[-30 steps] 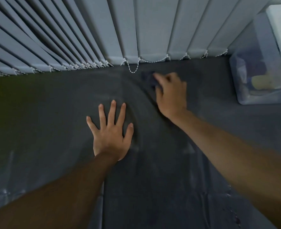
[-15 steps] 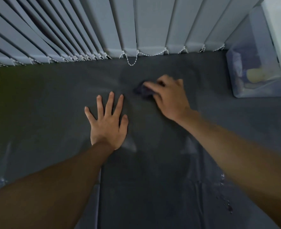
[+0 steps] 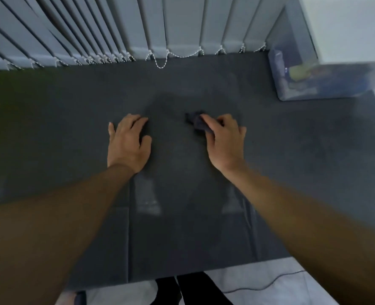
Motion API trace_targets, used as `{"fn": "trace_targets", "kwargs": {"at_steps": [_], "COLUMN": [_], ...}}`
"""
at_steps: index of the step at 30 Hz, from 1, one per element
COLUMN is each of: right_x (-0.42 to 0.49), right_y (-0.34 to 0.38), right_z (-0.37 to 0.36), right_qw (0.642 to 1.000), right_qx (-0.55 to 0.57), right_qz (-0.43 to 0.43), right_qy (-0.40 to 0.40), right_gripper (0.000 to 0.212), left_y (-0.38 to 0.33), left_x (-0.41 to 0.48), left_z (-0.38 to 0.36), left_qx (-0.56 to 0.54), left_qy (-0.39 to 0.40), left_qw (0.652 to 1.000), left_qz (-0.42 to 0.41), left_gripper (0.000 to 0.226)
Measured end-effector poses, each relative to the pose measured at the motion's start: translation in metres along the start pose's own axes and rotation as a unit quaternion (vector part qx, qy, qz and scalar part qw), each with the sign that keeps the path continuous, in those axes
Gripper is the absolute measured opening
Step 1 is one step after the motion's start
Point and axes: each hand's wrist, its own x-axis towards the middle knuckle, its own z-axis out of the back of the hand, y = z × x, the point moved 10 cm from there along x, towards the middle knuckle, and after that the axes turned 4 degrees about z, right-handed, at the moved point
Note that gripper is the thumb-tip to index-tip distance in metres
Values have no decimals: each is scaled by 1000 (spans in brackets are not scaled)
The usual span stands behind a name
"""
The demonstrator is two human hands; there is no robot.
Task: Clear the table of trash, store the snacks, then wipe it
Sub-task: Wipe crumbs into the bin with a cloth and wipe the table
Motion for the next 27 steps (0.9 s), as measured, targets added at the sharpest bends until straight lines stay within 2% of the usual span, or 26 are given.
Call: {"fn": "trace_targets", "kwargs": {"at_steps": [1, 4, 5, 6, 7, 10, 11, 12, 16, 17, 18, 20, 21, 22, 26, 27], "right_x": [-12, -61, -72, -75, -73, -80, -90, -103, -158, -161, -159, -160, -167, -177, -217, -218], "right_y": [13, 64, 68, 64, 53, 23, 28, 42, 87, 79, 65, 33, 26, 29, 66, 59], "right_z": [-2, -16, -18, -17, -12, 1, 1, -1, -8, -6, -2, 10, 14, 15, 13, 16], "right_qw": [1000, 975, 965, 966, 976, 1000, 1000, 1000, 979, 980, 987, 1000, 999, 998, 994, 992], "right_qx": [2, 23, 13, 4, -2, 4, 6, 12, 8, -5, -18, -18, -11, -7, -3, -18], "right_qz": [21, 204, 241, 241, 203, -3, -25, -10, 187, 187, 149, 8, -42, -54, 107, 120], "right_qy": [7, 87, 103, 99, 76, 0, -9, -3, 77, 72, 53, -3, -24, -34, 10, 14], "right_gripper": [39, 43, 44, 43, 41, 38, 38, 39, 42, 42, 41, 40, 40, 40, 40, 39], "left_y": [0, 3, 5, 8, 11, 17, 18, 19, 20, 20, 20, 18, 17, 15, -2, -10], "left_x": [-10, -56, -72, -88, -102, -133, -138, -140, -138, -138, -138, -137, -137, -137, -130, -129], "left_z": [0, -1, -4, -7, -9, -17, -19, -20, -22, -22, -22, -24, -24, -23, -17, -20], "left_qx": [11, 47, 61, 73, 82, 109, 118, 124, 115, 116, 119, 127, 126, 124, 123, 125], "left_qy": [-3, -11, -4, 3, 7, 14, 12, 11, 15, 15, 13, 12, 13, 11, 3, 12], "left_qw": [1000, 998, 997, 996, 995, 992, 991, 990, 991, 991, 991, 990, 990, 991, 990, 989], "left_qz": [-12, -41, -43, -45, -48, -57, -59, -60, -64, -61, -57, -55, -54, -52, -65, -75], "left_gripper": [51, 54, 56, 57, 57, 56, 56, 56, 55, 55, 55, 55, 55, 55, 60, 60]}}
